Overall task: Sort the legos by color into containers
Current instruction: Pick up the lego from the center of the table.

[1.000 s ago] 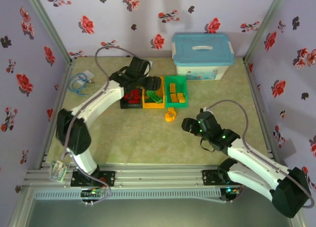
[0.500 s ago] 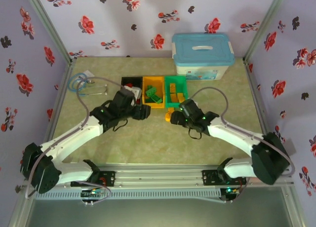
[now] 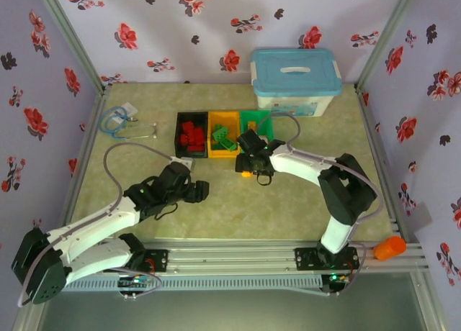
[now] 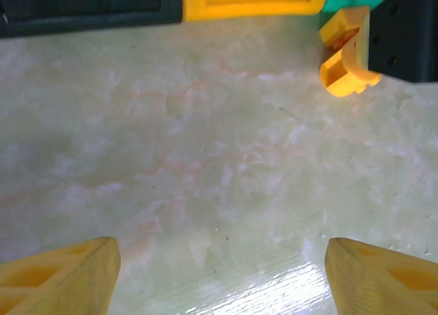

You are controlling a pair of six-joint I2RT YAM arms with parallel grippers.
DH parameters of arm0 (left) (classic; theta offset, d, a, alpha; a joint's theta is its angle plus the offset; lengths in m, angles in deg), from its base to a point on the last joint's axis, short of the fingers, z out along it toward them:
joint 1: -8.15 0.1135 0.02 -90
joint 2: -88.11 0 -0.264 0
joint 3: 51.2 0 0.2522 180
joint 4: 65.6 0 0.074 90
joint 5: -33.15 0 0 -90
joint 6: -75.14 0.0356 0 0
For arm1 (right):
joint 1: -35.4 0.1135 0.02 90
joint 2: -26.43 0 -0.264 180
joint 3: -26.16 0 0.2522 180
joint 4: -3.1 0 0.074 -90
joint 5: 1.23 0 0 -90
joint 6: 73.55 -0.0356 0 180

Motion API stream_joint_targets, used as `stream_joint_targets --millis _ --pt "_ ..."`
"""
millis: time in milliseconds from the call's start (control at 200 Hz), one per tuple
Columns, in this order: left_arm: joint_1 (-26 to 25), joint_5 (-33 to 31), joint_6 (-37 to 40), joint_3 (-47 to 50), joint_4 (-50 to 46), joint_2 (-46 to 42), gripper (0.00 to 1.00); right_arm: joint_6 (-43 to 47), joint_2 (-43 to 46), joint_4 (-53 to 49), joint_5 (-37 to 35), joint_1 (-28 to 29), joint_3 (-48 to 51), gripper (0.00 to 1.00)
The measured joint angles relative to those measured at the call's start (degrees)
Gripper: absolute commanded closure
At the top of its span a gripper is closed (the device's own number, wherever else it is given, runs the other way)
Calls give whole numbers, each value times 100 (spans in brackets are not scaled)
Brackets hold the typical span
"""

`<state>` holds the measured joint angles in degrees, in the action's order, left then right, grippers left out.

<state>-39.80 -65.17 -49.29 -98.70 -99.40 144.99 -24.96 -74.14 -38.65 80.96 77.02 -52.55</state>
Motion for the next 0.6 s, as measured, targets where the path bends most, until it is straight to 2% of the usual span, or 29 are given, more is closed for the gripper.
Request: stream_joint_targets --millis 195,600 --pt "-122 -72 -199 352 15 -162 22 96 -557 -94 -13 0 -328 24" --pt "-164 -188 -361 592 52 -527 23 164 -754 -83 -63 52 -334 57"
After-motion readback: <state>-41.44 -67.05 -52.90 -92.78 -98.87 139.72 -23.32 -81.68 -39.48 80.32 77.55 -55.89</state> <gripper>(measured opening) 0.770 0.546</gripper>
